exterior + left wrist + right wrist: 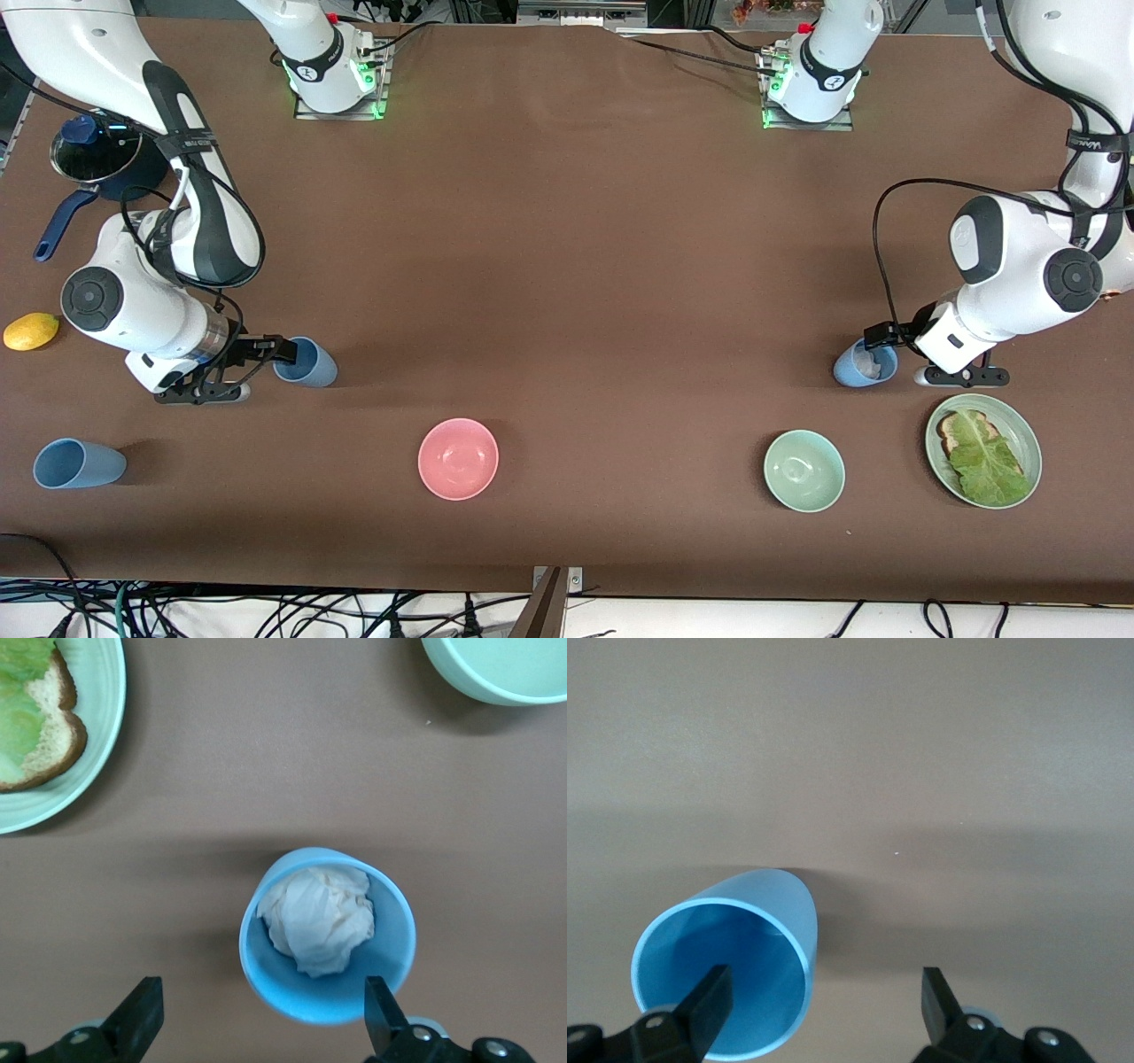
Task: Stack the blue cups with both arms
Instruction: 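Lower the left gripper and grasp the small tissue-filled blue cup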
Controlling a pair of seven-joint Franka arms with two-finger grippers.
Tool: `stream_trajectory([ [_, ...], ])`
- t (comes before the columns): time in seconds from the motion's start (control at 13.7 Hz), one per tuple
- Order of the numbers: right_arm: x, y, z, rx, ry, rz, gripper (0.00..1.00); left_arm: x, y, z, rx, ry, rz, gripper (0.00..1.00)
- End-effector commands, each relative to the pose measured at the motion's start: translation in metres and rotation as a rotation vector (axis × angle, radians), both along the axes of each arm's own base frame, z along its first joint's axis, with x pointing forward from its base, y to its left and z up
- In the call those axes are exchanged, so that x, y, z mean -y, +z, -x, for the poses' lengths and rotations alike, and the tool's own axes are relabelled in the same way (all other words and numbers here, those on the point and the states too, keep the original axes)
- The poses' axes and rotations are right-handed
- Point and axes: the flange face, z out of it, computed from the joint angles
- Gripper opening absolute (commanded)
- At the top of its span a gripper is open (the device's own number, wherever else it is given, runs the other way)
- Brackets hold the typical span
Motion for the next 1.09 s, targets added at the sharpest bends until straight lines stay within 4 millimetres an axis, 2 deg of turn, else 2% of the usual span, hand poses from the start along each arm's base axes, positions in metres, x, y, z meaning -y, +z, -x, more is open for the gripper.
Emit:
stream_trajectory([
  [0.0, 0.002, 0.004, 0.008, 0.01, -0.003, 0.003, 0.94, -0.003, -0.01, 0.002, 0.021, -0.017, -0.005, 1.0],
  [0.58, 0.002, 0.001, 0.01, 0.013, -0.001, 0.003, 0.86, -0.007, -0.037, -0.002, 0.045, -0.036, 0.001, 1.0],
  [0.66, 0.002, 0.001, 0.01, 0.013, -0.002, 0.001, 0.85, -0.007, -0.039, -0.003, 0.058, -0.035, -0.001, 0.95],
  [0.73, 0.002, 0.001, 0.01, 0.013, -0.001, 0.003, 0.83, -0.007, -0.044, -0.003, 0.054, -0.035, 0.0, 0.82],
  [0.95, 0.002, 0.0, 0.011, 0.012, -0.002, 0.001, 0.77, -0.012, -0.042, -0.003, 0.058, -0.033, 0.002, 0.19],
  [1.02, 0.002, 0.0, 0.011, 0.012, -0.001, 0.003, 0.77, -0.018, -0.041, -0.003, 0.06, -0.04, 0.002, 0.03],
])
